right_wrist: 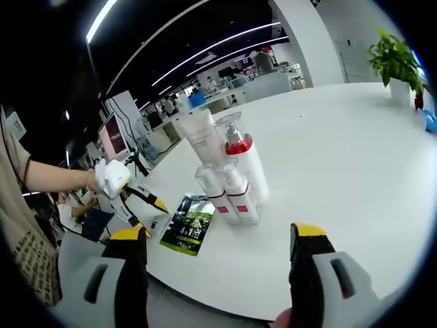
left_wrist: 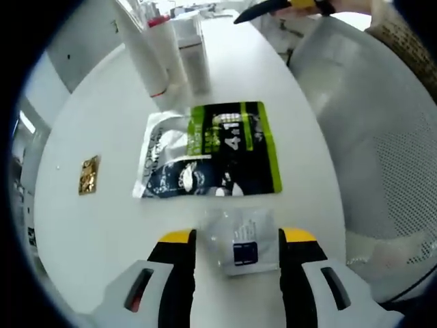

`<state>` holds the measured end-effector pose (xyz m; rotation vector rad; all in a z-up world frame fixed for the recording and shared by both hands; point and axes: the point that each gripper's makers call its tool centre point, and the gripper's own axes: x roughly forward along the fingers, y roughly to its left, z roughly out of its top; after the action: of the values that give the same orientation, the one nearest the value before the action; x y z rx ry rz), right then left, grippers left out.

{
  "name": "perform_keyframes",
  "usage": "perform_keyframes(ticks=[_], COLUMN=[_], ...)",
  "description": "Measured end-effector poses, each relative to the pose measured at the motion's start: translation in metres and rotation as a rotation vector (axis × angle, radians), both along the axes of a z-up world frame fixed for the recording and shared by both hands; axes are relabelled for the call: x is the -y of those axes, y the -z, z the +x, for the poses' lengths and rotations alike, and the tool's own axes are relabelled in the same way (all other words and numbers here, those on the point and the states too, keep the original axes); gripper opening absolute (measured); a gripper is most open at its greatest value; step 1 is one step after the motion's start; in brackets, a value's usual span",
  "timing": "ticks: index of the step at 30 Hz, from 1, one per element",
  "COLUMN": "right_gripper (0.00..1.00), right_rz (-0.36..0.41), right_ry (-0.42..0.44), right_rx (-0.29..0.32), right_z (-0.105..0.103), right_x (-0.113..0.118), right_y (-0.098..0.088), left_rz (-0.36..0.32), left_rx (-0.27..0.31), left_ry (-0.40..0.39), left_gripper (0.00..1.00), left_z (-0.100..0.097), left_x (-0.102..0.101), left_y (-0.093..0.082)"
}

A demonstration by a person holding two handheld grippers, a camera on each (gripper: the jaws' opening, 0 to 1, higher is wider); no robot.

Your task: Arrange the skincare products in the storage area until every visible bottle or jar stands upright without overlapping.

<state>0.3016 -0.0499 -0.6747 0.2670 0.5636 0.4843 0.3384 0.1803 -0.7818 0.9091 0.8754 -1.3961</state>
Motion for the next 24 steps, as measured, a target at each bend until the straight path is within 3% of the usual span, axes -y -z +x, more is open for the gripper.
perform_keyframes(ticks=[9, 24], right_gripper=[0.86, 0.86], right_rz=[-0.001, -0.003], right_ry=[-0.014, -0.042], right_rx=[0.003, 0.008], right_z=[-0.001, -0.003], right_x=[-0.002, -0.007], right_y=[-0.001, -0.002], left_rz=[-0.031, -0.201], left_rx=[0.007, -0.039], left_ry=[-0.131, -0.483], left_gripper=[0.54, 0.74], left_z=[0.002, -0.007], left_x=[0.000, 0.000], left_y=[-0.009, -0.035])
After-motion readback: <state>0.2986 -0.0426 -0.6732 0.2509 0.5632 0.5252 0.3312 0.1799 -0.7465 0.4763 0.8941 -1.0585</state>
